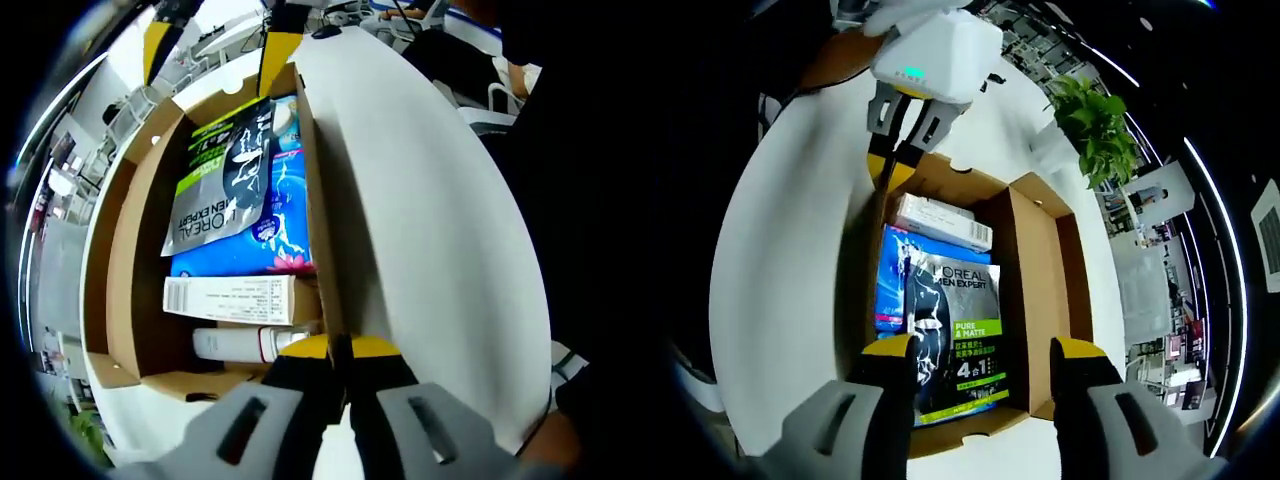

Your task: Operate the shoe box by opening the lid, removing the specified soft item, and placing it in the target area until the item is outside and the box remains undamaged.

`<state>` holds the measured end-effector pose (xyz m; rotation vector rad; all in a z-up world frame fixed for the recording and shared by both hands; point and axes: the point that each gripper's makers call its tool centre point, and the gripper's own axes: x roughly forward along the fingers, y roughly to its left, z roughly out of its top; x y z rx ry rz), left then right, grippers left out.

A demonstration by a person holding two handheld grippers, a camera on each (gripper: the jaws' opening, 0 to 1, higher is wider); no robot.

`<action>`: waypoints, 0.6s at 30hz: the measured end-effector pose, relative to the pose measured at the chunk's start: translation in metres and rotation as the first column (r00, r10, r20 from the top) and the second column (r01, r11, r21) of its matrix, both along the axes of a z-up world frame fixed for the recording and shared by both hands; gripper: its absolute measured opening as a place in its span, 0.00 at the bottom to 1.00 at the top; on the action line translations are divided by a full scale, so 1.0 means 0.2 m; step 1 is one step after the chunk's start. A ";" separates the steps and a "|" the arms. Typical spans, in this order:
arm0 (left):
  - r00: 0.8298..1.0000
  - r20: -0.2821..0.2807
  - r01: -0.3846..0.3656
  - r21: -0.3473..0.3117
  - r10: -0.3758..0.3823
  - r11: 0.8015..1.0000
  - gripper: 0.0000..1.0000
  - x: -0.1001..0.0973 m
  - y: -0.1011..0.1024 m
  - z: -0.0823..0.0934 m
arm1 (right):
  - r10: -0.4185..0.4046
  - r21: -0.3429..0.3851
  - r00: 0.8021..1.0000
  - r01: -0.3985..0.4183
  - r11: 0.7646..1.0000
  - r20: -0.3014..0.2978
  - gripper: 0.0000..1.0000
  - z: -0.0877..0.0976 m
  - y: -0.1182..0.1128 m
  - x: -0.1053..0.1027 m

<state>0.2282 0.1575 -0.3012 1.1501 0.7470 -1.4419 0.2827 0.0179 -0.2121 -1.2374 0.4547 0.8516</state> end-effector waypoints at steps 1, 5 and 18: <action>1.000 0.000 0.000 0.000 0.000 1.000 0.04 0.00 0.00 0.00 | 0.000 0.000 1.000 0.000 1.000 -0.002 0.55 -0.01 0.00 0.00; 1.000 0.001 0.000 0.000 0.000 1.000 0.04 -0.01 0.00 0.00 | -0.004 -0.001 1.000 0.004 1.000 -0.009 0.56 -0.04 0.00 -0.02; 1.000 0.001 0.003 0.000 -0.003 1.000 0.04 0.02 0.00 0.00 | 0.009 -0.027 1.000 -0.010 1.000 -0.023 0.57 -0.09 -0.01 -0.01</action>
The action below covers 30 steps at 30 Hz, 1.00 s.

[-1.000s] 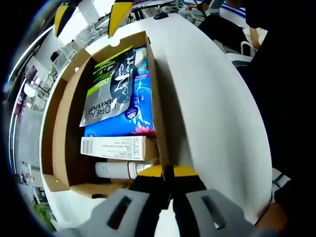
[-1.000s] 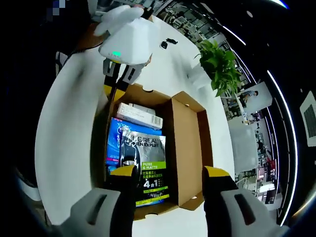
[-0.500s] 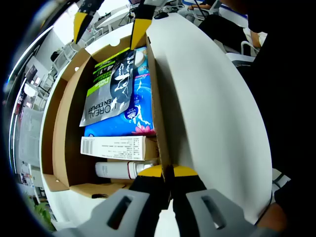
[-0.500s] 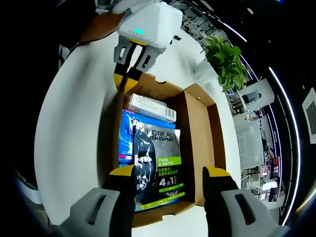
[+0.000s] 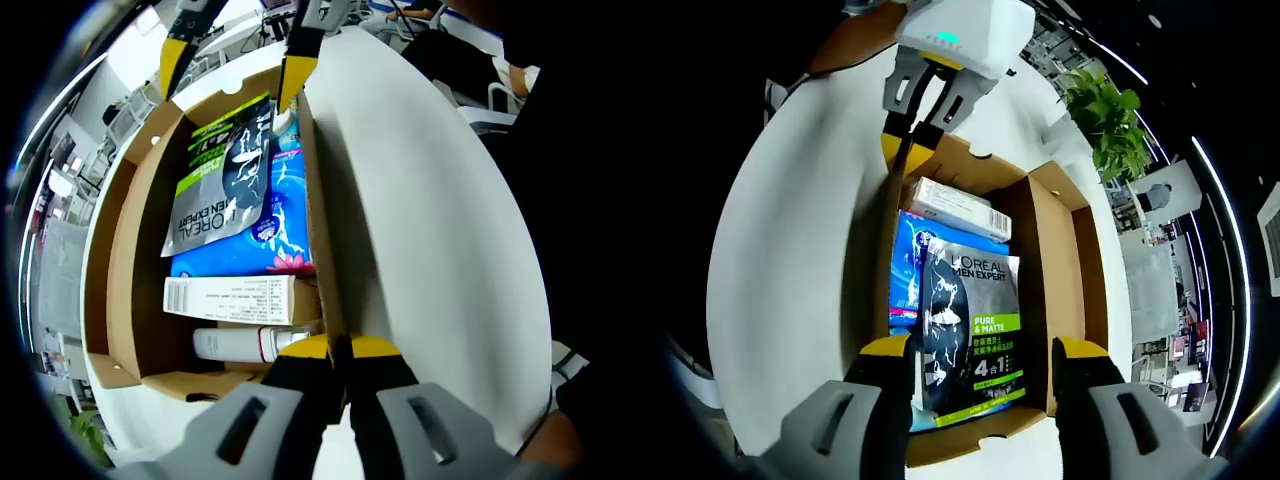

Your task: Operate the shoe box by opening the lid, removing the specified soft item, and placing it in the target area until the item is outside and the box remains undamaged.

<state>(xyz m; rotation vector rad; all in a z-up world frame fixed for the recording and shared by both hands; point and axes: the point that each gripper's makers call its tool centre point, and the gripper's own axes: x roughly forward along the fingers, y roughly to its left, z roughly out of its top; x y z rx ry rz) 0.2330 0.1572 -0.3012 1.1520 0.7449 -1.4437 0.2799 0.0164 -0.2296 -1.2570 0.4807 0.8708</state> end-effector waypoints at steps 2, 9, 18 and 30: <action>1.000 -0.001 0.000 0.000 0.000 1.000 0.04 0.01 0.00 0.00 | 0.006 -0.008 1.000 -0.006 1.000 -0.008 0.57 -0.01 0.00 0.01; 1.000 -0.001 0.003 -0.001 -0.003 1.000 0.04 0.04 0.00 0.00 | 0.023 -0.045 0.999 -0.024 0.999 -0.025 0.58 -0.04 -0.01 0.05; 1.000 -0.002 0.005 -0.004 -0.005 1.000 0.04 0.04 0.00 0.00 | 0.051 -0.092 0.997 -0.056 0.994 -0.058 0.60 -0.11 0.01 0.07; 1.000 -0.005 0.007 -0.004 -0.007 1.000 0.04 0.03 0.00 0.00 | 0.054 -0.110 0.997 -0.060 0.992 -0.057 0.61 -0.15 0.03 0.10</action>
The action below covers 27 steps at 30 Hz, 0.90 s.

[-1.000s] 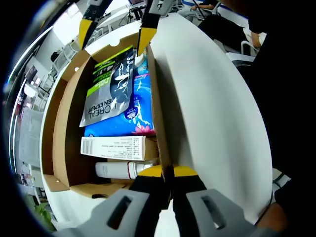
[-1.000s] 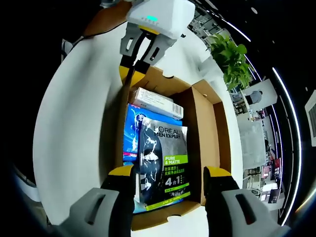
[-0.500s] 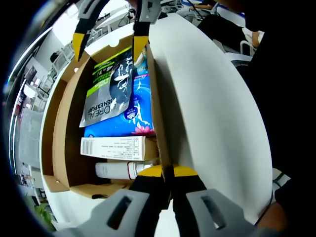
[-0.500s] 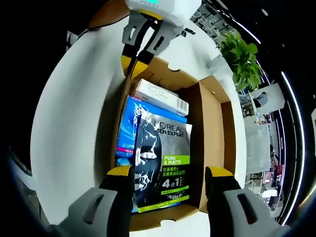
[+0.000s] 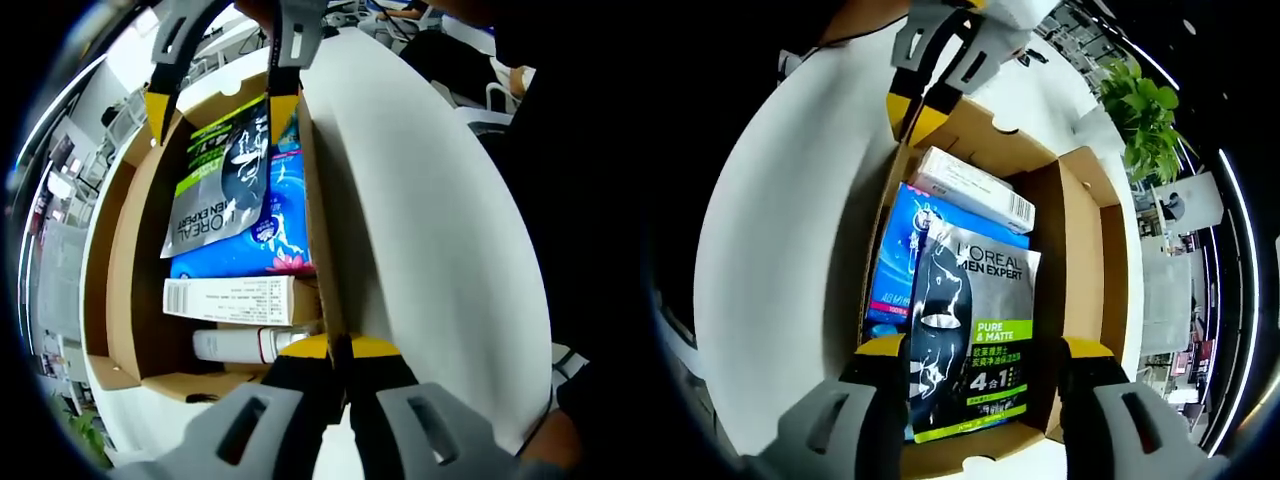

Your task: Operate the shoe box by opening the lid, removing the specified soft item, and placing it in the target area until the item is outside and the box remains undamaged.

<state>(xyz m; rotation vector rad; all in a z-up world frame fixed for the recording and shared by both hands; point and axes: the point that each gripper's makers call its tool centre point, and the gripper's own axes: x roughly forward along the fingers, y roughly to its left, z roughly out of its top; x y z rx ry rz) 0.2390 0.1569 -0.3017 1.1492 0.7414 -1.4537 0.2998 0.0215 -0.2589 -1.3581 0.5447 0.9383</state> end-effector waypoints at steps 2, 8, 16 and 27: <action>1.000 0.000 0.000 0.000 0.000 1.000 0.04 0.00 0.00 0.00 | 0.000 0.000 1.000 0.000 1.000 0.000 0.61 0.00 0.00 0.00; 1.000 -0.002 0.000 0.001 0.000 1.000 0.04 0.00 0.00 0.00 | 0.000 -0.007 1.000 0.000 1.000 0.000 0.59 -0.02 0.00 0.00; 1.000 -0.001 0.003 0.001 -0.003 1.000 0.04 0.00 0.00 0.00 | -0.008 -0.006 1.000 0.008 1.000 0.001 0.58 -0.05 0.01 0.00; 1.000 -0.001 0.006 0.003 -0.006 1.000 0.04 -0.03 0.01 0.00 | -0.067 0.027 0.996 0.065 0.998 0.061 0.58 -0.03 0.00 0.00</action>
